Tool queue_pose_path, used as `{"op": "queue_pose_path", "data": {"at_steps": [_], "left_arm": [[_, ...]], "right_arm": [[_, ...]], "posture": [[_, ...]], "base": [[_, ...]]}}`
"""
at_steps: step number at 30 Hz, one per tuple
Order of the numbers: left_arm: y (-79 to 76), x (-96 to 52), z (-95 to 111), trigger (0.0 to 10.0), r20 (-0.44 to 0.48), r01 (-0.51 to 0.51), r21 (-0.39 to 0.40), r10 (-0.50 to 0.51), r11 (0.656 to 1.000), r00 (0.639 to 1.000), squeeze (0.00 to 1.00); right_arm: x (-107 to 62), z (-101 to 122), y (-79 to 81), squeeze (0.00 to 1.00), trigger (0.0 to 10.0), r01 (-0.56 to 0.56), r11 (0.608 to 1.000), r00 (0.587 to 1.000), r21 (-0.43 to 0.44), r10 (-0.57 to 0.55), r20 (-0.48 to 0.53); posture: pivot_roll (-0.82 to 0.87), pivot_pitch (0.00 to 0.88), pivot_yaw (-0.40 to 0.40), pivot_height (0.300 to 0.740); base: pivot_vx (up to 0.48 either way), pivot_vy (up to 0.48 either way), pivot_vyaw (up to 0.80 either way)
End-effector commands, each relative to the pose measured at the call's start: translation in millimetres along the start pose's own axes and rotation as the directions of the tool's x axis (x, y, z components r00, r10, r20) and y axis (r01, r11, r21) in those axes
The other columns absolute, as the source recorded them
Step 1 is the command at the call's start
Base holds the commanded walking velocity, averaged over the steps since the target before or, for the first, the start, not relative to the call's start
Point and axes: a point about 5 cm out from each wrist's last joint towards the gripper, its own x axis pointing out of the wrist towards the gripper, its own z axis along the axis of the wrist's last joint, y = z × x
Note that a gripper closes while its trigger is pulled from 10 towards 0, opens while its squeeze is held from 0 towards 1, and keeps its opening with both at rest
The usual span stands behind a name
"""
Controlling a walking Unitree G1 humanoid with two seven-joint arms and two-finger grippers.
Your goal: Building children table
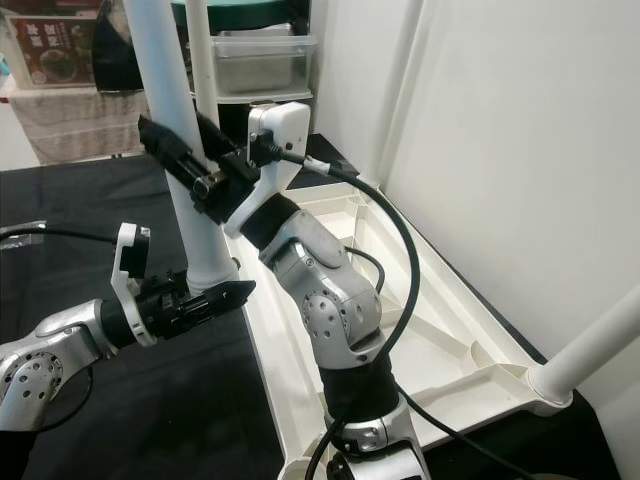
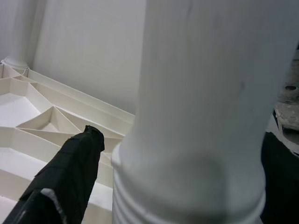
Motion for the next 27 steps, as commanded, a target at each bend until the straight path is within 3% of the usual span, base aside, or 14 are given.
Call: {"op": "queue_pose_path", "data": {"at_steps": [1,7,12,13,15,16,20,21,22,25,27], "left_arm": [[-0.9,2.9,0.1,0.0,-0.007,0.02,0.017,-0.02,1.0,1.0,0.0],[-2.2,5.6,5.6,0.0,0.009,0.048,0.042,-0.049,0.998,0.999,0.0],[-3.8,4.7,-2.0,0.0,-0.044,0.056,0.039,-0.054,0.998,0.998,0.0],[-3.2,5.1,-2.3,9.5,-0.051,0.046,0.045,-0.044,0.998,0.998,0.0],[-2.7,5.4,-2.2,9.5,-0.054,0.039,0.049,-0.036,0.998,0.998,0.0],[-2.5,5.1,-2.0,10.0,-0.061,0.038,0.056,-0.034,0.998,0.998,0.0],[-2.2,3.5,-2.2,10.0,-0.082,0.037,0.078,-0.03,0.996,0.996,0.0],[-2.3,1.0,-2.9,10.0,-0.105,0.043,0.091,-0.034,0.995,0.994,0.0],[-3.1,-2.6,-4.0,10.0,-0.139,0.054,0.11,-0.038,0.992,0.99,0.0],[-4.1,-5.9,-5.0,10.0,-0.171,0.068,0.124,-0.046,0.99,0.984,0.0],[-6.0,-15.4,-6.3,10.0,-0.253,0.1,0.153,-0.059,0.983,0.966,0.0]], "right_arm": [[0.9,2.5,7.4,0.0,0.0,-0.033,0.999,0.999,0.025,0.033,0.022],[-0.5,0.6,8.8,0.0,0.0,-0.035,0.998,0.999,0.045,0.035,0.009],[1.9,4.0,4.9,0.0,0.0,-0.008,0.999,1.0,0.049,0.007,0.018],[1.7,3.8,2.3,0.0,3.6,0.017,0.999,1.0,0.041,-0.017,0.002],[1.3,3.5,0.5,0.0,3.6,0.034,0.999,0.999,0.035,-0.034,-0.01],[0.2,3.1,-2.2,1.0,10.0,0.04,0.998,0.999,0.057,-0.039,-0.019],[-0.9,2.9,-4.1,1.0,10.0,0.029,0.996,0.999,0.081,-0.026,-0.036],[-1.3,1.2,-3.2,1.0,10.0,-0.003,0.997,0.996,0.08,0.01,-0.085],[-2.8,-1.1,-2.1,0.0,10.0,-0.044,0.995,0.989,0.087,0.055,-0.135],[-5.1,-3.2,-1.8,0.0,10.0,-0.072,0.992,0.979,0.103,0.09,-0.18],[-12.2,-5.3,-2.3,0.0,10.0,-0.129,0.984,0.955,0.122,0.157,-0.251]], "posture": [[0.04,0.0,-0.063,0.74],[0.04,0.0,-0.066,0.74],[0.03,0.0,-0.057,0.74],[0.03,0.0,-0.058,0.74],[0.03,0.0,-0.058,0.74],[0.03,0.0,-0.059,0.74],[0.03,0.0,-0.06,0.74],[0.03,0.0,-0.058,0.74],[0.03,0.0,-0.058,0.74],[0.03,0.0,-0.06,0.74],[0.03,0.0,-0.06,0.74]], "base": [[0.0,0.0,0.0],[0.0,0.0,0.0],[0.0,0.0,0.0],[0.0,0.0,0.0],[0.0,0.0,0.0],[0.0,0.0,0.0],[0.0,0.0,0.0],[0.0,0.0,0.0],[0.0,0.0,0.0],[0.0,0.0,0.0],[0.0,0.0,0.0]]}}
